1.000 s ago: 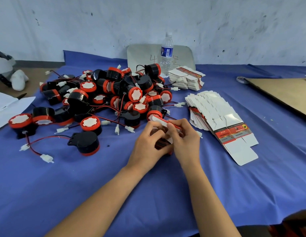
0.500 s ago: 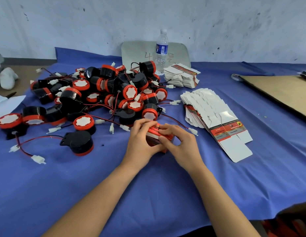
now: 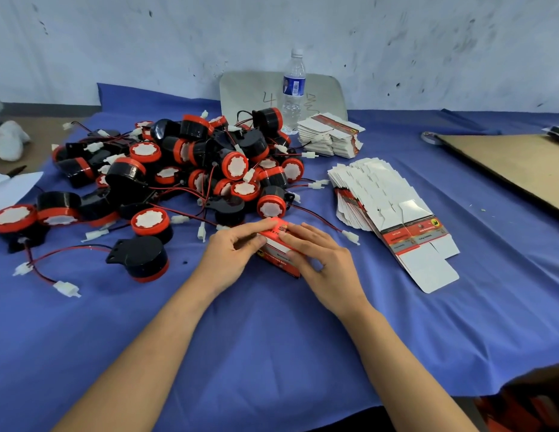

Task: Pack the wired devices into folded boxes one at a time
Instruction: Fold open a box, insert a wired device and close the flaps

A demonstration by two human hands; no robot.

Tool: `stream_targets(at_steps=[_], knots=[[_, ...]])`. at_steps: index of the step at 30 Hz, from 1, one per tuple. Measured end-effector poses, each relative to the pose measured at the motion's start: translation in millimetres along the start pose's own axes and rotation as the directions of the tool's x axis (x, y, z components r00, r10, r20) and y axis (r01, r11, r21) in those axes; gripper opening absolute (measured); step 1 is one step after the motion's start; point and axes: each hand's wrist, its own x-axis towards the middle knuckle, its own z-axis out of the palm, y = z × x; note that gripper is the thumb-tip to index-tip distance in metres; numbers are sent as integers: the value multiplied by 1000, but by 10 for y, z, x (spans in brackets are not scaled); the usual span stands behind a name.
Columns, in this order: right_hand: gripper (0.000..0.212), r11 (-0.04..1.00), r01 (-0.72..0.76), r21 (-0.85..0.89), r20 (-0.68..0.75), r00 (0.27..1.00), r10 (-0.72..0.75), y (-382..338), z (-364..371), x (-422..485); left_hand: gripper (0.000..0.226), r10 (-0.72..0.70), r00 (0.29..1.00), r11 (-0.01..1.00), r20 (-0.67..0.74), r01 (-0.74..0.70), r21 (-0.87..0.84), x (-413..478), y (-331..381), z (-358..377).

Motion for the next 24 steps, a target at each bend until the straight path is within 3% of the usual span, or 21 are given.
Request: stream_targets(at_steps=[8, 16, 24], knots=[[32, 989, 24, -145, 134, 991, -5, 7, -50, 21, 32, -43, 999, 998, 12, 43, -39, -11, 19, -22], [37, 954, 105, -281, 233, 972, -38, 30, -99, -8, 38, -19, 999, 1000, 47, 19, -1, -4, -7, -52], [32, 953, 126, -274, 46, 992, -118, -11, 3, -31, 29, 196, 980, 936, -29, -179, 304, -53, 50, -18]])
